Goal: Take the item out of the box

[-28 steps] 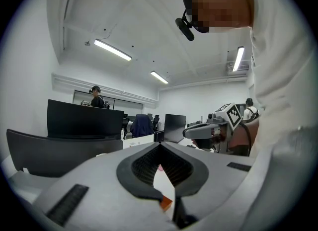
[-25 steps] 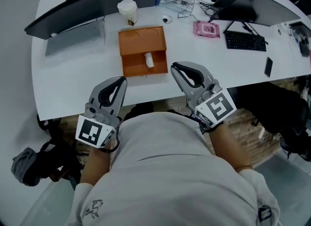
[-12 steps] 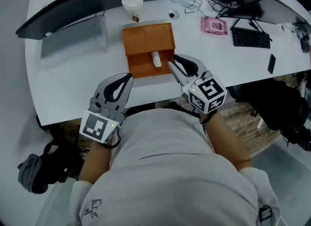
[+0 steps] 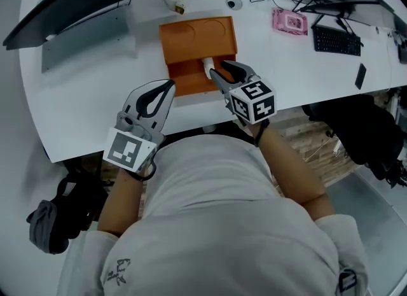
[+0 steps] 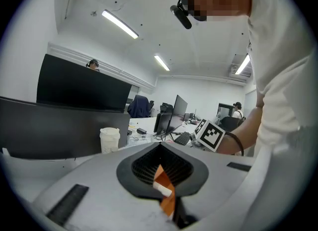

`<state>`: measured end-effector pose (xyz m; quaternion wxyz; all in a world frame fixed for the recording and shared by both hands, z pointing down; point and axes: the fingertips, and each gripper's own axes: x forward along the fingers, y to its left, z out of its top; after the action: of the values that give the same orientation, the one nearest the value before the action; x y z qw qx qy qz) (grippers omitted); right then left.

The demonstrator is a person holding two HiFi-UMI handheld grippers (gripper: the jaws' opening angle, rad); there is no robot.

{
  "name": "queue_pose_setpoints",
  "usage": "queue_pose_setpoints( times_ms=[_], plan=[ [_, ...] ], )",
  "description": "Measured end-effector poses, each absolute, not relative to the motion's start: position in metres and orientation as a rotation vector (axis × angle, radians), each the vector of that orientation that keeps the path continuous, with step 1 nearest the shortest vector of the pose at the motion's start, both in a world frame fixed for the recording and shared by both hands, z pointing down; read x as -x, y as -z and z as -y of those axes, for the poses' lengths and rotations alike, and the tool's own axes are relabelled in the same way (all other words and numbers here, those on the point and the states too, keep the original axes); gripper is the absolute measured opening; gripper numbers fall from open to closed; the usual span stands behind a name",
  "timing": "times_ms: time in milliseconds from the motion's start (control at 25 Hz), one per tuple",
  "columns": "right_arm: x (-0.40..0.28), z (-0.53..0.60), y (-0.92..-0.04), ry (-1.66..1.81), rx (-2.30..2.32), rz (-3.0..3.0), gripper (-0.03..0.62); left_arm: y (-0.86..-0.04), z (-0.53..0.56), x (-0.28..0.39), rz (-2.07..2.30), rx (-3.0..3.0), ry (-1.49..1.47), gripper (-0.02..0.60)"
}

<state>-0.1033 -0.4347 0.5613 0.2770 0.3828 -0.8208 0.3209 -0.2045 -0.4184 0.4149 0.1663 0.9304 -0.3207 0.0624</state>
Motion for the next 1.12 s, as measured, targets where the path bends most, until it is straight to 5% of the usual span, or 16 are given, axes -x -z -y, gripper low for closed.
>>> queue_pose_setpoints(
  times_ms=[920, 1120],
  plan=[
    [0.104, 0.429, -0.725, -1.022, -0.941, 1.74, 0.189, -0.548, 0.415, 0.214, 0.821, -2.478, -0.374, -0.002],
    [0.1, 0.432, -0.727, -0.971, -0.947, 1.717, 0.147, -0.549, 0.412, 0.219, 0.837, -2.459, -0.357, -0.002]
  ],
)
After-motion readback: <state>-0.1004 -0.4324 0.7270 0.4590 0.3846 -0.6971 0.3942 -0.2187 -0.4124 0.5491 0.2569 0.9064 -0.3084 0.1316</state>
